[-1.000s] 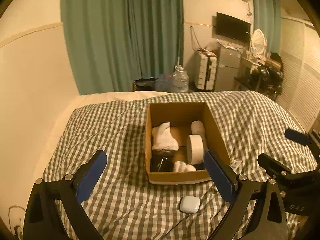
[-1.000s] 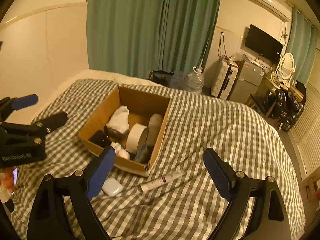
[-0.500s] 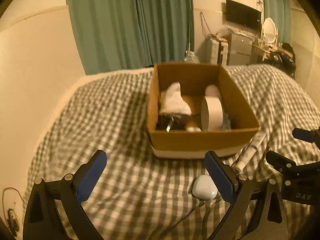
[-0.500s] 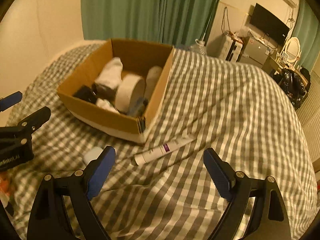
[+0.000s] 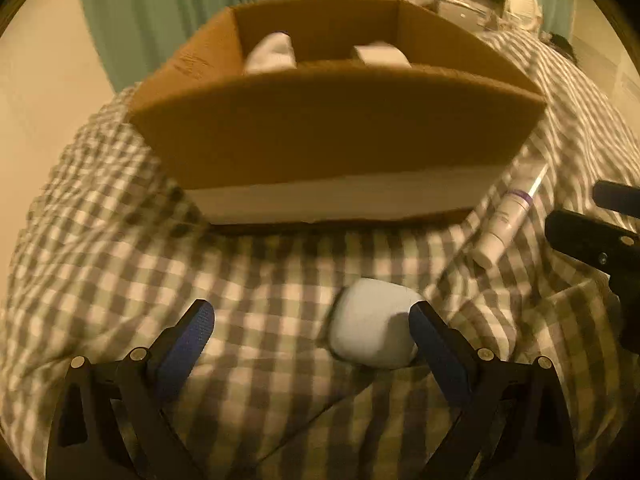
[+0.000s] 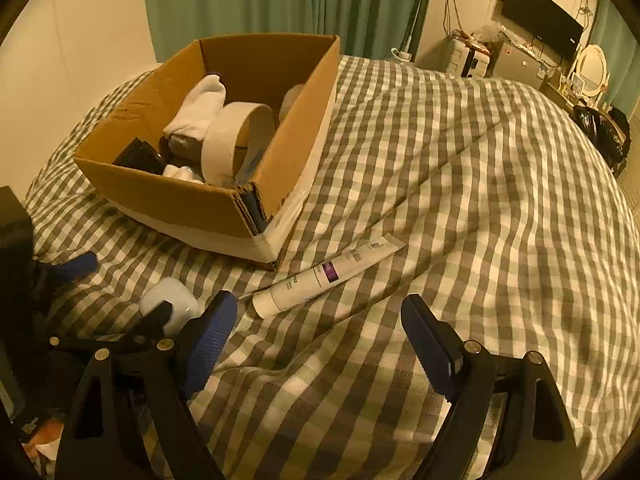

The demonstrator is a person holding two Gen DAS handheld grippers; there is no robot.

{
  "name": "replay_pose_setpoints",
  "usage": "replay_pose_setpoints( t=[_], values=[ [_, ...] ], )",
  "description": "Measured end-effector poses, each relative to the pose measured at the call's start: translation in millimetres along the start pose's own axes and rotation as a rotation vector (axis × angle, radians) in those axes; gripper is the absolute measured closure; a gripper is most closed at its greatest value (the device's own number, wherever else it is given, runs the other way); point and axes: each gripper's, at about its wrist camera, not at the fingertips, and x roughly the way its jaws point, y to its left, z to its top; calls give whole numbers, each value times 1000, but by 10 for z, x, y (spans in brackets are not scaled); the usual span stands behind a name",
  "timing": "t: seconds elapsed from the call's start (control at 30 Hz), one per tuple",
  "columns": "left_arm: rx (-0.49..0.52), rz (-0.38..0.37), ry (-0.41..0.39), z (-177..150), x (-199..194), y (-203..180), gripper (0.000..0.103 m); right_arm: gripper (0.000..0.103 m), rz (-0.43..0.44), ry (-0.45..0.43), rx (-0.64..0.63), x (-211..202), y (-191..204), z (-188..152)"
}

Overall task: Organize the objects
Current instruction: 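Grasp the white earbud case with the left tool while the right tool grasps the tube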

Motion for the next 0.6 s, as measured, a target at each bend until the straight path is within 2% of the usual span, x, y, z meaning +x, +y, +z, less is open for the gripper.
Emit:
replay_pose_setpoints(
  t=[0.1, 0.13, 0.27, 0.3, 0.33, 0.37, 0.5, 0.6],
  values=[
    [38, -21, 14, -13, 68, -114, 7, 19, 13, 12, 21, 23, -32, 7],
    [50, -33, 20, -17, 88, -143, 11, 19, 16, 15, 26, 24, -44, 4],
    [52, -75, 35, 4, 162, -187, 19, 19, 3, 16, 24, 28, -23, -1],
    [48, -89, 43, 22, 189, -190, 24, 19, -1, 17, 23, 28, -20, -3],
    [47, -94, 45, 27, 202, -191, 40, 19, -5, 18, 23, 29, -19, -5],
    [52, -98, 50, 34, 213, -205, 52, 19, 5, 20, 23, 30, -22, -8],
    [67, -86, 34, 18, 133, -229, 52, 22, -20, 27, 22, 37, -12, -13],
    [37, -77, 17, 12, 3, -138, 52, 23, -58, 42, 0, 61, 36, -17]
  ],
)
